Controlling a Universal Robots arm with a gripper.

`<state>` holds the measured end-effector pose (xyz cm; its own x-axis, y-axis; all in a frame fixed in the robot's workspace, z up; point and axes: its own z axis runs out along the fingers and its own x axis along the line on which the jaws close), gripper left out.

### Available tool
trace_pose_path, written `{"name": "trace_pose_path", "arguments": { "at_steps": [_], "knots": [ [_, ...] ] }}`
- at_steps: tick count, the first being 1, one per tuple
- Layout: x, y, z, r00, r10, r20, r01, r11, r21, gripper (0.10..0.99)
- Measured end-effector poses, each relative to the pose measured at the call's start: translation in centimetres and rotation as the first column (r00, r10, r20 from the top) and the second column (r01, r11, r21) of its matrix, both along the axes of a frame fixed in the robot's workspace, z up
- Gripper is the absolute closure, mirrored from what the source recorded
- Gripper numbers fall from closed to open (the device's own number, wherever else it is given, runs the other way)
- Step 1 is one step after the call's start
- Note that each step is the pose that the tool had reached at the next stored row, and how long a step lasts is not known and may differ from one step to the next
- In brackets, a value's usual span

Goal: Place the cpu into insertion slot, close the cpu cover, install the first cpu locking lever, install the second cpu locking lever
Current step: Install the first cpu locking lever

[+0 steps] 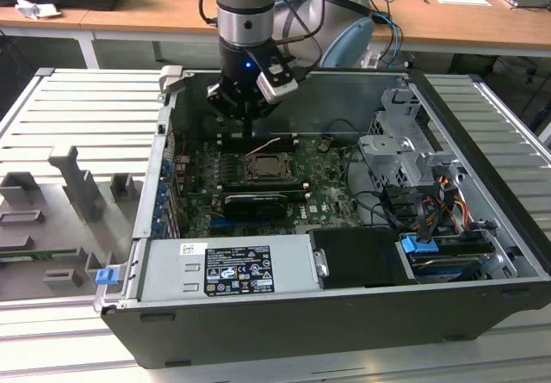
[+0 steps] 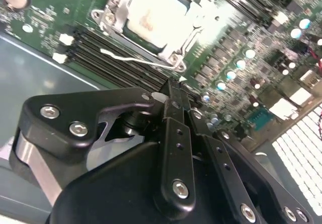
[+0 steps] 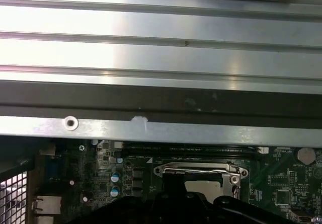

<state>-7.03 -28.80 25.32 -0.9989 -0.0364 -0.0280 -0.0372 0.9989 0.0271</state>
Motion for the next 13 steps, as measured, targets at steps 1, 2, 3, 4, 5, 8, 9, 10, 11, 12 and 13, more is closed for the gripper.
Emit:
{"name": "trace_pose_path", "arguments": {
  "at_steps": [1, 2, 3, 4, 5, 8, 9, 10, 11, 12, 13],
  "knots": [
    [0.34, 0.0, -0.02, 1.0, 0.0, -0.0005, 0.0, 1.0, 0.0, 0.98],
    [0.7, 0.0, -0.05, 1.0, 0.0, -0.0012, 0.0, 1.0, 0.0, 0.98],
    [1.09, 0.0, -0.08, 1.0, 0.0, -0.0018, 0.0, 1.0, 0.0, 0.98],
    [1.45, 0.0, -0.11, 1.0, 0.0, -0.0022, 0.0, 1.0, 0.0, 0.98],
    [2.05, 0.0, -0.19, 1.0, 0.0, -0.0022, 0.0, 1.0, 0.001, 0.98],
    [2.57, 0.0, -0.38, 1.0, 0.0, -0.0023, 0.0, 0.9995, 0.032, 0.98],
    [2.69, 0.0, -0.52, 1.0, 0.0, -0.0022, 0.0, 0.9991, 0.042, 0.98],
    [2.72, 0.01, -0.63, 1.0, 0.0, -0.0022, 0.0, 0.999, 0.045, 0.98],
    [2.71, 0.0, -0.78, 1.0, 0.0, -0.0023, 0.0, 0.9989, 0.046, 0.98],
    [2.71, 0.0, -0.92, 1.0, 0.001, -0.0023, -0.001, 0.9989, 0.047, 0.98],
    [2.71, 0.0, -1.06, 1.0, 0.003, -0.0024, -0.003, 0.9989, 0.047, 0.98]
  ]
}}
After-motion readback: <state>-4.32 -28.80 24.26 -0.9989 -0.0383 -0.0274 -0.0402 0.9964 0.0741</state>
